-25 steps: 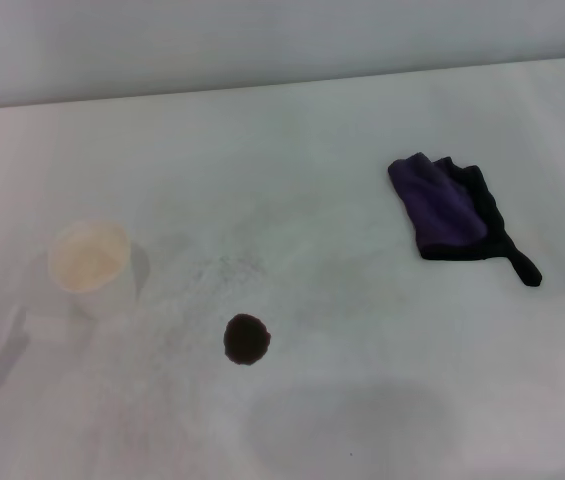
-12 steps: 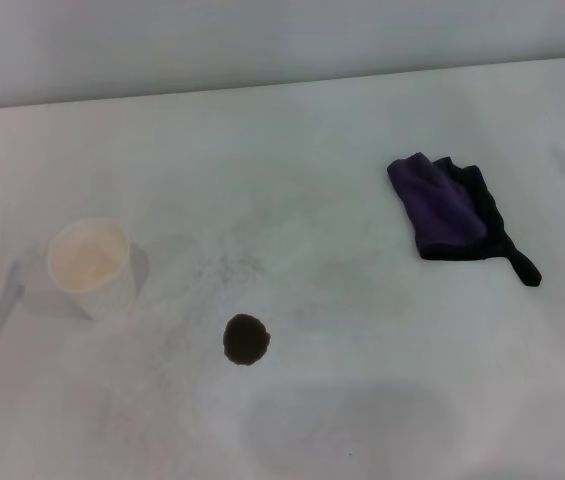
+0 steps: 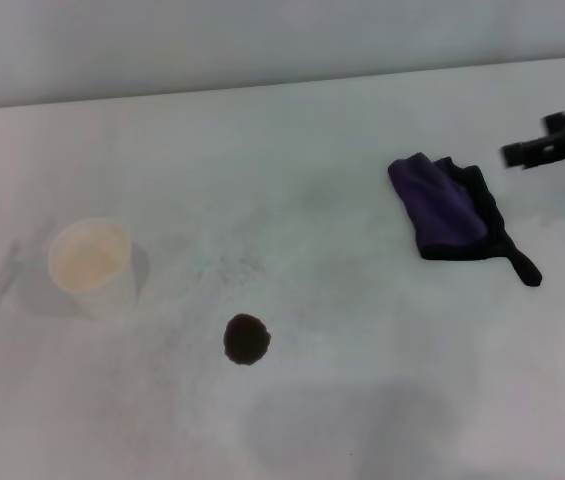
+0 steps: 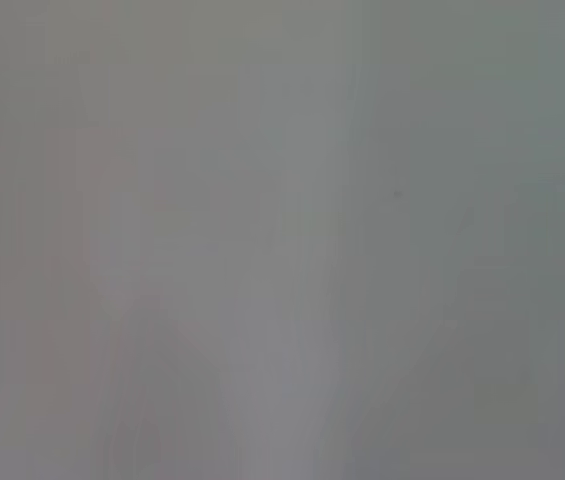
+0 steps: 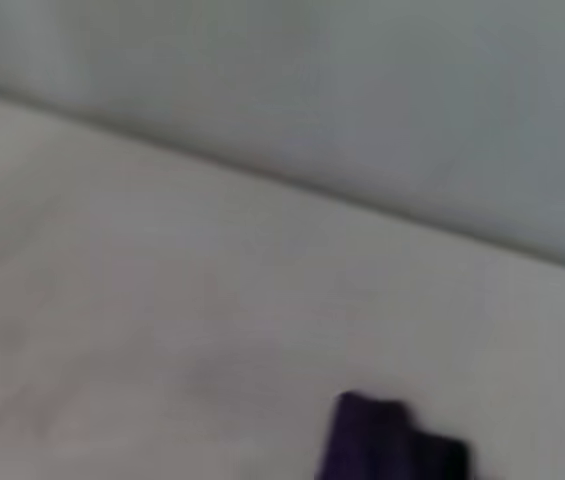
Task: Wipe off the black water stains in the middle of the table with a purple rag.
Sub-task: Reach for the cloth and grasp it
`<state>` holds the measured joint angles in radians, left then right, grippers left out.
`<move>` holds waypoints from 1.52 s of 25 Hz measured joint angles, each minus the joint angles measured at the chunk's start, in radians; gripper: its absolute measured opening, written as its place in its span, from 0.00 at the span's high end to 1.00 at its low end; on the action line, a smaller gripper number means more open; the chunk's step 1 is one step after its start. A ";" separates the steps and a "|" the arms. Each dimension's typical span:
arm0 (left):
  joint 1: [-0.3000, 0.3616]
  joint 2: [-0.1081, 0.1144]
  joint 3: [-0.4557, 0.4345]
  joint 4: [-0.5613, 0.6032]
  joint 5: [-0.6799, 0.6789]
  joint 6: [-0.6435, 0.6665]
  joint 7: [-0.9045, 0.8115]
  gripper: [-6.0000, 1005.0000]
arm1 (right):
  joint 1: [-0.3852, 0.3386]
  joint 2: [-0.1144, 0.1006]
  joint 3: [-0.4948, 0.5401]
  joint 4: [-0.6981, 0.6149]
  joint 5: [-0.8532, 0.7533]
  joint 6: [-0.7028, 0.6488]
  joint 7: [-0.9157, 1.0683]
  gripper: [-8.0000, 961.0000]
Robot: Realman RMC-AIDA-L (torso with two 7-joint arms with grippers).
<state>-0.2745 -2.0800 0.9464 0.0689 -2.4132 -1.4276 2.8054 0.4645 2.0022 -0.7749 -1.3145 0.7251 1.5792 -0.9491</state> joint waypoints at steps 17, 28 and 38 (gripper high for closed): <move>-0.027 0.002 0.005 0.041 0.000 0.010 0.019 0.12 | 0.143 0.009 -0.340 0.230 -0.179 -0.224 0.101 0.10; -0.026 0.003 0.002 0.043 0.000 0.020 0.020 0.12 | 0.203 0.012 -0.462 0.332 -0.239 -0.322 0.200 0.10; -0.016 0.003 0.006 0.055 0.004 0.018 0.020 0.12 | 0.300 0.013 -0.567 0.489 -0.289 -0.401 0.289 0.20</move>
<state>-0.2902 -2.0770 0.9526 0.1238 -2.4091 -1.4099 2.8256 0.7642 2.0150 -1.3417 -0.8254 0.4358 1.1780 -0.6601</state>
